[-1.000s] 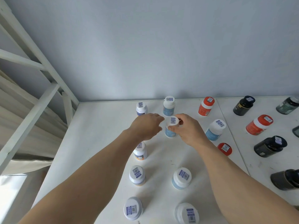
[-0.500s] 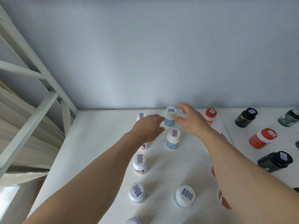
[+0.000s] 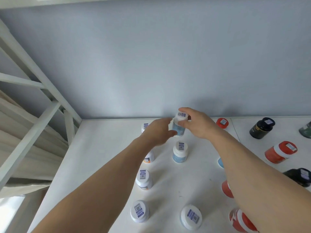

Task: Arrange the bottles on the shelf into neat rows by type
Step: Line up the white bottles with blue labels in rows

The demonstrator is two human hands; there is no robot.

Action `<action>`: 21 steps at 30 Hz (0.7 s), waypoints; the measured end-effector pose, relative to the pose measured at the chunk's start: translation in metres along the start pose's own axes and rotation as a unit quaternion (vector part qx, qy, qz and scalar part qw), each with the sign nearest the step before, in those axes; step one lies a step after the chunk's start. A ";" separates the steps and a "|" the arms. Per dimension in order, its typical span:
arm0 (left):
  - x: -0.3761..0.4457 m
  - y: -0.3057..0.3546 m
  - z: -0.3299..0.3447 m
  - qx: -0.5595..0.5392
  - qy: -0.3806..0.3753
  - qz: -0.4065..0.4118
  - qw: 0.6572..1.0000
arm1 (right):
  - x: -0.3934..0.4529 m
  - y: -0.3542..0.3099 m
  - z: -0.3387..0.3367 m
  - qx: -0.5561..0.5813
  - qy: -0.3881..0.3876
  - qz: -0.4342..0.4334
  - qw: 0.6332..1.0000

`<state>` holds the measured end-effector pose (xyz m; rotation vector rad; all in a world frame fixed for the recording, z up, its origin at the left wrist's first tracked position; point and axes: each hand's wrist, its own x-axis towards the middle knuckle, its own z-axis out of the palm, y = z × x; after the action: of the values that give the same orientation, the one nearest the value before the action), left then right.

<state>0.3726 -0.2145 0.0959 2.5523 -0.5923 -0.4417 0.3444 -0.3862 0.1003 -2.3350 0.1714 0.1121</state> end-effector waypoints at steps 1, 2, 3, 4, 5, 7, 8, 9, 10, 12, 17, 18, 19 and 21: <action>0.004 -0.001 -0.001 -0.037 -0.005 -0.006 0.999 | -0.001 -0.004 -0.005 -0.002 0.003 -0.003 1.000; 0.007 -0.001 -0.003 -0.072 -0.011 -0.005 0.997 | -0.002 -0.008 -0.010 -0.007 0.006 -0.003 1.000; 0.010 -0.002 -0.005 -0.107 -0.016 -0.003 0.994 | -0.003 -0.011 -0.013 -0.012 0.009 -0.003 1.000; 0.011 -0.002 -0.007 -0.147 -0.022 -0.001 0.989 | -0.003 -0.015 -0.017 -0.013 0.014 -0.002 1.000; 0.012 -0.001 -0.010 -0.188 -0.029 0.000 0.982 | -0.003 -0.017 -0.019 -0.011 0.019 -0.003 1.000; 0.013 -0.002 -0.016 -0.246 -0.046 0.005 0.968 | -0.004 -0.022 -0.022 -0.004 0.031 -0.008 0.999; 0.012 -0.003 -0.018 -0.264 -0.054 0.010 0.963 | -0.004 -0.023 -0.023 -0.003 0.037 -0.010 0.999; 0.012 -0.005 -0.019 -0.280 -0.064 0.014 0.958 | -0.004 -0.025 -0.023 -0.002 0.042 -0.012 0.999; 0.011 -0.006 -0.020 -0.295 -0.071 0.018 0.953 | -0.005 -0.027 -0.022 -0.003 0.045 -0.013 0.999; 0.011 -0.008 -0.023 -0.316 -0.082 0.021 0.945 | -0.005 -0.029 -0.023 -0.005 0.048 -0.013 0.999; 0.015 -0.012 -0.027 -0.324 -0.097 0.024 0.941 | -0.004 -0.033 -0.024 -0.004 0.052 -0.018 0.998; 0.015 -0.012 -0.027 -0.325 -0.097 0.024 0.940 | -0.005 -0.034 -0.025 -0.004 0.053 -0.018 0.998; 0.015 -0.011 -0.028 -0.328 -0.097 0.025 0.939 | -0.005 -0.035 -0.026 -0.006 0.055 -0.019 0.998; 0.016 -0.010 -0.029 -0.332 -0.096 0.027 0.938 | -0.004 -0.035 -0.027 -0.008 0.059 -0.020 0.998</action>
<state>0.4016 -0.2033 0.1122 1.8575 -0.4741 -0.7361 0.3467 -0.3811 0.1440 -2.3614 0.1827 -0.0431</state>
